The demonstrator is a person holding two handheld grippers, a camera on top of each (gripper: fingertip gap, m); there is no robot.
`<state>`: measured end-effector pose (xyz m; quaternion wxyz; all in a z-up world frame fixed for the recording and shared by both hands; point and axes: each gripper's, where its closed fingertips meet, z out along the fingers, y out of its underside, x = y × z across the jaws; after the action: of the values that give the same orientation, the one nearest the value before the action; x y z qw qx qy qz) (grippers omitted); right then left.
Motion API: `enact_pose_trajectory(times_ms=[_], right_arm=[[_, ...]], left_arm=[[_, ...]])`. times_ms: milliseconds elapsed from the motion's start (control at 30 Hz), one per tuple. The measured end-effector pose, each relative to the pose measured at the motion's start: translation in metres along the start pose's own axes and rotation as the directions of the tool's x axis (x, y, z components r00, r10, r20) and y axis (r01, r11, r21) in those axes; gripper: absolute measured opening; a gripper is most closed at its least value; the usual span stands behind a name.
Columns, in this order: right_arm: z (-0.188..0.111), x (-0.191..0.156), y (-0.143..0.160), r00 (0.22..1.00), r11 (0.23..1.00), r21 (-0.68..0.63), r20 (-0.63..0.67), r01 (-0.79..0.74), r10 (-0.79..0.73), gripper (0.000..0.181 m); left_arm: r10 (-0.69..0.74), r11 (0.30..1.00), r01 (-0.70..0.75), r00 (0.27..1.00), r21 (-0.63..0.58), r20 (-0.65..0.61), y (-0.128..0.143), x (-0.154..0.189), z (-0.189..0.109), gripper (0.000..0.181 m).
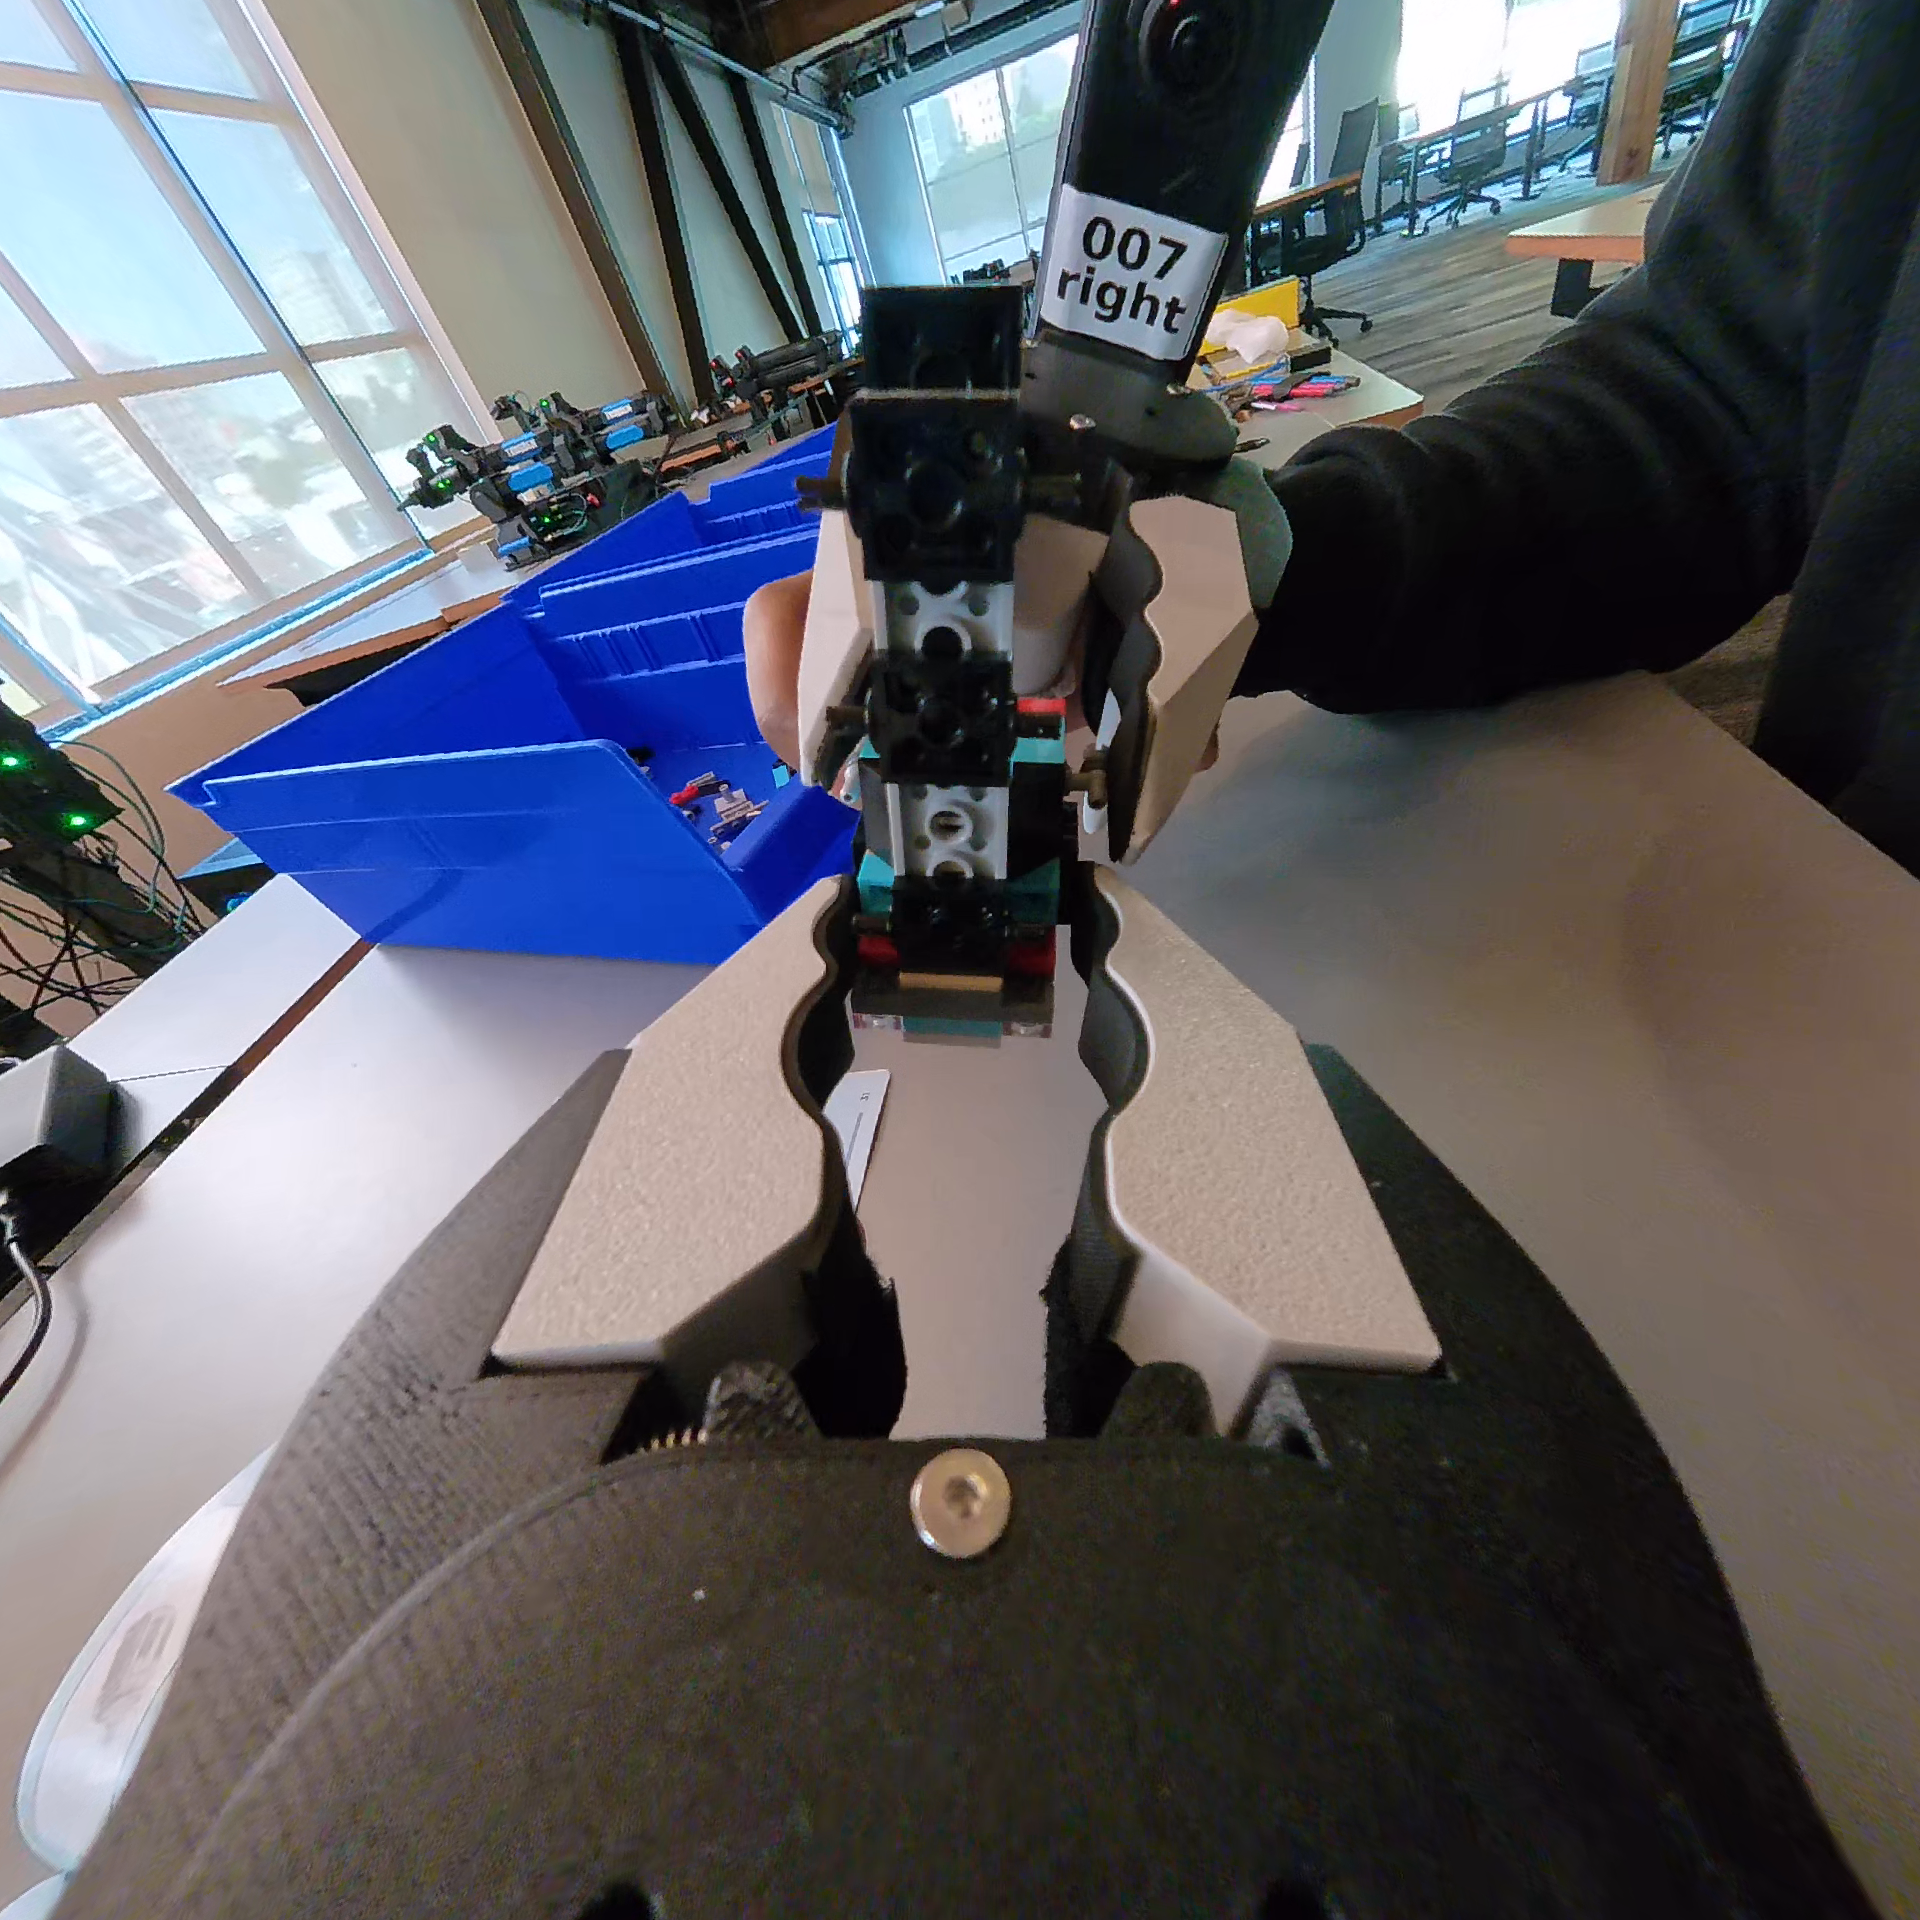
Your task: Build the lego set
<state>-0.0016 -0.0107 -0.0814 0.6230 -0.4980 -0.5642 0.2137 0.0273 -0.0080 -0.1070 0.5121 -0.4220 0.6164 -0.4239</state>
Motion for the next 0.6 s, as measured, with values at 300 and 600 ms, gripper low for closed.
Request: enact_pose_trajectory(times_ms=[300,600], right_arm=[[-0.0003,0.0002,0.0003,1.000,1.000,-0.010,-0.005,0.013,-0.013,0.051],[-0.0002,-0.0006,0.0000,1.000,1.000,0.005,0.007,-0.007,0.007,0.049]], left_arm=[[-0.004,1.000,0.004,1.000,0.003,0.004,-0.0005,-0.0006,0.0003,0.040],[0.006,1.000,-0.006,1.000,0.015,0.007,-0.0027,-0.0003,-0.0002,0.040]])
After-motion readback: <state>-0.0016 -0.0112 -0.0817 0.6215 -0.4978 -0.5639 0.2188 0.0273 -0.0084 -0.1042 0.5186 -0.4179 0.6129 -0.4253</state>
